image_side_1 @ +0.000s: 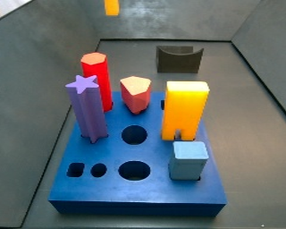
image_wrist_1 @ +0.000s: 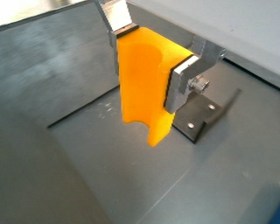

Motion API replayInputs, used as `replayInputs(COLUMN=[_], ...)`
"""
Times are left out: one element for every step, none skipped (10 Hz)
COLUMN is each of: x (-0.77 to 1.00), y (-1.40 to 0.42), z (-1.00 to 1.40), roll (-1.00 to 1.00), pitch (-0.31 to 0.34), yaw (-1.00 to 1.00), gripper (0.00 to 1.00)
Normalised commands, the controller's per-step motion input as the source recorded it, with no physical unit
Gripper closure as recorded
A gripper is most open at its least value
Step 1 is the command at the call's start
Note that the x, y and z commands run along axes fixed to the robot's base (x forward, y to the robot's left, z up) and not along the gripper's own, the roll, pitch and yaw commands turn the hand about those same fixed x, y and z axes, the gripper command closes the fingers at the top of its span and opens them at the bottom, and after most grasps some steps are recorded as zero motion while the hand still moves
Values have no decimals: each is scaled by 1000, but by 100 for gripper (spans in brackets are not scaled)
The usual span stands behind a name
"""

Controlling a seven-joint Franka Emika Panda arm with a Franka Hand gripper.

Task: Pick up the arch object. Move up. Rotate the arch object. Move to above the board. Insert the arch object.
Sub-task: Rotate the arch object.

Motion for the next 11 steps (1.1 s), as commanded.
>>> replayInputs(x=[36, 36, 37, 38, 40, 42, 49, 53, 46, 46, 44], y=[13, 13, 13, 13, 14, 14, 14, 14, 43, 44, 42], z=[-6, -4, -1, 1, 4, 6, 10, 10, 0, -1, -4], roll=[-26, -28, -35, -43, -50, -50, -49, -49, -18, -19, -21], pitch=[90, 98, 121, 144, 168, 165, 157, 150, 54, 56, 63], yaw=[-1000, -1000, -1000, -1000, -846, -687, -408, -268, -1000, -1000, -1000], gripper=[100, 100, 100, 100, 100, 100, 100, 100, 100, 100, 100])
